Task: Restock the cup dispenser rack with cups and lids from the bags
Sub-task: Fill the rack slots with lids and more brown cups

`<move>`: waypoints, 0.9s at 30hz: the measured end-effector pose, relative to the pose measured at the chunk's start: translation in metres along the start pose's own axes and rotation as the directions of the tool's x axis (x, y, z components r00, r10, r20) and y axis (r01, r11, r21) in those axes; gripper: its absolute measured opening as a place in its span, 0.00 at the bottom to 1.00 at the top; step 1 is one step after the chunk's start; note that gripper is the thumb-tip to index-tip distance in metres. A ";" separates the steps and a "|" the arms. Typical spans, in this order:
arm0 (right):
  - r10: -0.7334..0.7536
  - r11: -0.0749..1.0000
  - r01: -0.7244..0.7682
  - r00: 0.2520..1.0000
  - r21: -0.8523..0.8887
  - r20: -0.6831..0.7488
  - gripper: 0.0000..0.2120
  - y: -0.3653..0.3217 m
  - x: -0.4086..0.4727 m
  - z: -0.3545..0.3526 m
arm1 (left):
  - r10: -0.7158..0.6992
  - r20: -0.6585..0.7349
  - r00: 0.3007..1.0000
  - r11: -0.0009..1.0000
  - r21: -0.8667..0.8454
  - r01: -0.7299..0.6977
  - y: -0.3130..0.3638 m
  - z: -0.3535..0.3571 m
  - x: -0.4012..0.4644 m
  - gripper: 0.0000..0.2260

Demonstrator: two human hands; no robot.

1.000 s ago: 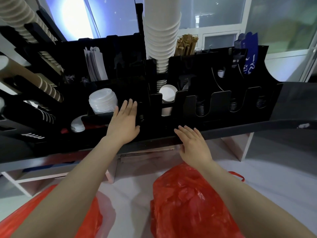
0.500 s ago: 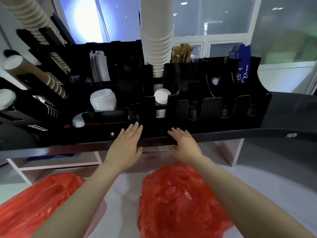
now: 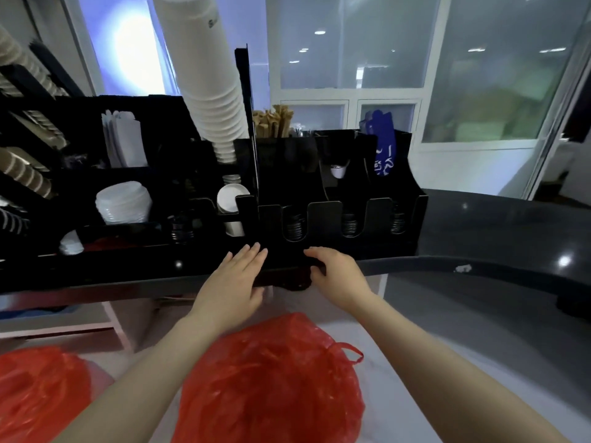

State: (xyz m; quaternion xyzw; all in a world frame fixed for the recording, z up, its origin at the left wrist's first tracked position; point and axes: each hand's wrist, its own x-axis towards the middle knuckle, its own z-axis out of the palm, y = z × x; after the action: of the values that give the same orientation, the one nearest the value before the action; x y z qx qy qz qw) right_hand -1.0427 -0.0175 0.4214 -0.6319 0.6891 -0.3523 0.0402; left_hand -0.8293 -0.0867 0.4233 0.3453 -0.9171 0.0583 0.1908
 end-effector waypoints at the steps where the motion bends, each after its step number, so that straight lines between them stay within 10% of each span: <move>1: 0.003 1.000 -0.003 1.000 0.000 -0.008 0.20 0.007 -0.001 -0.006 | -0.002 0.002 1.000 1.000 0.002 0.002 0.006 0.001 0.004 0.29; 27: -0.185 0.978 0.174 0.978 0.113 0.095 0.16 -0.031 0.016 0.018 | -0.305 -0.041 0.951 0.945 -0.139 0.297 -0.011 -0.011 -0.048 0.26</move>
State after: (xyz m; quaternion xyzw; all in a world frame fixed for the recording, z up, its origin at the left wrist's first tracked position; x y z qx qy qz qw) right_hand -1.0104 -0.0378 0.4308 -0.7063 0.6070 -0.3560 0.0773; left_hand -0.7859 -0.0632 0.4142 0.4662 -0.8490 -0.0213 0.2478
